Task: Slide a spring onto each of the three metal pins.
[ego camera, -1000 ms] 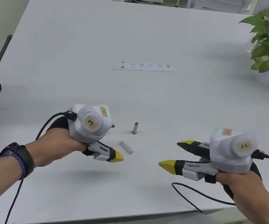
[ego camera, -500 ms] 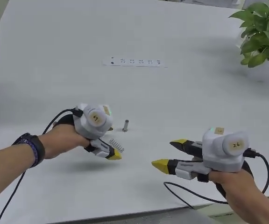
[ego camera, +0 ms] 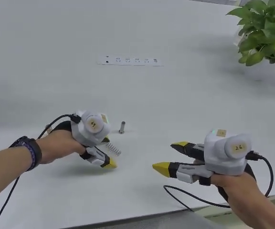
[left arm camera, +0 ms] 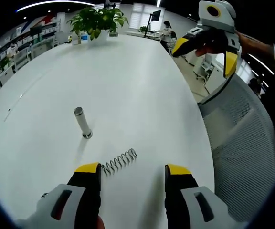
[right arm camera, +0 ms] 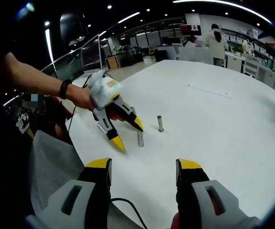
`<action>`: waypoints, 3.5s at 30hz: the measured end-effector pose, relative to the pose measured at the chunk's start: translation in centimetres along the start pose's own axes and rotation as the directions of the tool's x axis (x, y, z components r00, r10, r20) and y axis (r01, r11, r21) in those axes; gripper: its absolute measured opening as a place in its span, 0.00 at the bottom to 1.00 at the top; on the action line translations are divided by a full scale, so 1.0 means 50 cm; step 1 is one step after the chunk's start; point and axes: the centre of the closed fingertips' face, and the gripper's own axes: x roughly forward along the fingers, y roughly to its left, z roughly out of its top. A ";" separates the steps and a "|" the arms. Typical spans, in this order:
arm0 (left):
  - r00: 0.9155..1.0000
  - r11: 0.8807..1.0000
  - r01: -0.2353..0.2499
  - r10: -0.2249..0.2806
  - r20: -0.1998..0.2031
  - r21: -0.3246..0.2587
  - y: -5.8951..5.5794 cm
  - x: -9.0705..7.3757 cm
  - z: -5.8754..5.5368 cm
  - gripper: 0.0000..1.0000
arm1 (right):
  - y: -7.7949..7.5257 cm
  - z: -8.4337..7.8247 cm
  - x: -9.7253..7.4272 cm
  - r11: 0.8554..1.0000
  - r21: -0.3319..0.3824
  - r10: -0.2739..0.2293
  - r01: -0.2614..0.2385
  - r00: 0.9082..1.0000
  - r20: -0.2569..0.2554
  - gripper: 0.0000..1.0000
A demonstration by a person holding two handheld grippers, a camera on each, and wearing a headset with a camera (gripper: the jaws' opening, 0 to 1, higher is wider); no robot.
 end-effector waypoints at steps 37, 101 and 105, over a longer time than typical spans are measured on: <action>0.994 0.986 -0.059 0.072 -0.078 0.153 -0.028 -0.026 -0.073 0.03 | 0.016 0.007 0.012 0.999 -0.026 0.020 -0.020 1.000 -0.006 0.51; 0.941 0.961 -0.272 0.254 0.223 0.053 -0.151 -0.239 0.037 0.02 | 0.165 0.054 0.081 0.953 -0.125 0.276 -0.276 0.961 -0.021 0.43; 0.943 0.961 -0.266 0.242 0.228 0.080 -0.162 -0.236 0.049 0.02 | 0.184 0.056 0.085 0.942 -0.137 0.306 -0.307 0.952 -0.027 0.41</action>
